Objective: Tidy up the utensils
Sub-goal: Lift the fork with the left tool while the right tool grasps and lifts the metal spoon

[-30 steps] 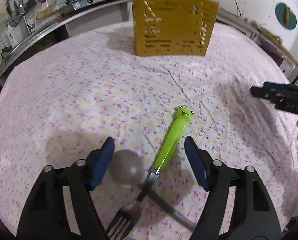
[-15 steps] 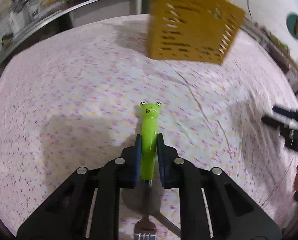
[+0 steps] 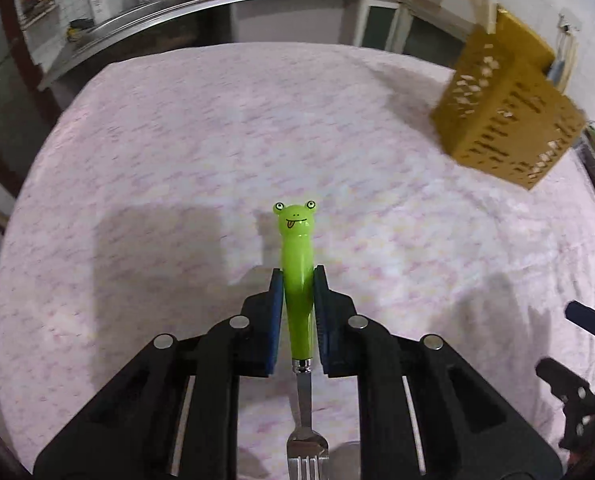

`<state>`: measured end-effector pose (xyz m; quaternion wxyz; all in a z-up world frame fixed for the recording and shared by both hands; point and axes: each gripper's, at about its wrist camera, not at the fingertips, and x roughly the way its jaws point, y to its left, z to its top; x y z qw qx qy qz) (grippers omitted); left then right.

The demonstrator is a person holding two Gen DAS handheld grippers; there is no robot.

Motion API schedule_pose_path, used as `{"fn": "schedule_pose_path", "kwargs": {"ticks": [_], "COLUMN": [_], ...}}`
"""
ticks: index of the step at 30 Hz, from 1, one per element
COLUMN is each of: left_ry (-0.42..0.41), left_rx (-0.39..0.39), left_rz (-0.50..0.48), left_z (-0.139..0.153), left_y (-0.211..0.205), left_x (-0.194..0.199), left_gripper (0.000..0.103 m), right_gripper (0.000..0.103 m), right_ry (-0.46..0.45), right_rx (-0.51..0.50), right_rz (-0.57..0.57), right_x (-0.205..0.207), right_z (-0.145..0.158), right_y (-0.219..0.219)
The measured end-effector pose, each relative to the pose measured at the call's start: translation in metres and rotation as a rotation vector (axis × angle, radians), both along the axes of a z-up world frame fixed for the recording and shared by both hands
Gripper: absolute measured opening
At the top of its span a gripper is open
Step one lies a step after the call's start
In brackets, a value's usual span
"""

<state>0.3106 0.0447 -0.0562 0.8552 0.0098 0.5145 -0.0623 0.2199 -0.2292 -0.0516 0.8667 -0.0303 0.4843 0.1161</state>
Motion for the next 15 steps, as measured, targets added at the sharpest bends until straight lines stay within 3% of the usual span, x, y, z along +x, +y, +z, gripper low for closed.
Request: {"fn": "schedule_pose_path", "kwargs": {"ticks": [9, 15], "left_ry": [0.036, 0.043], "left_rx": [0.012, 0.007], "left_rz": [0.072, 0.093], "left_z": [-0.01, -0.014], "left_y": [0.063, 0.08], "left_x": [-0.015, -0.025], "left_gripper": [0.014, 0.014], "right_gripper": [0.068, 0.068], "right_ry": [0.063, 0.097], "right_rx": [-0.019, -0.065], "right_rz": [0.183, 0.269], "right_x": [-0.009, -0.018], "right_z": [-0.014, -0.031], "right_y": [0.068, 0.103]}}
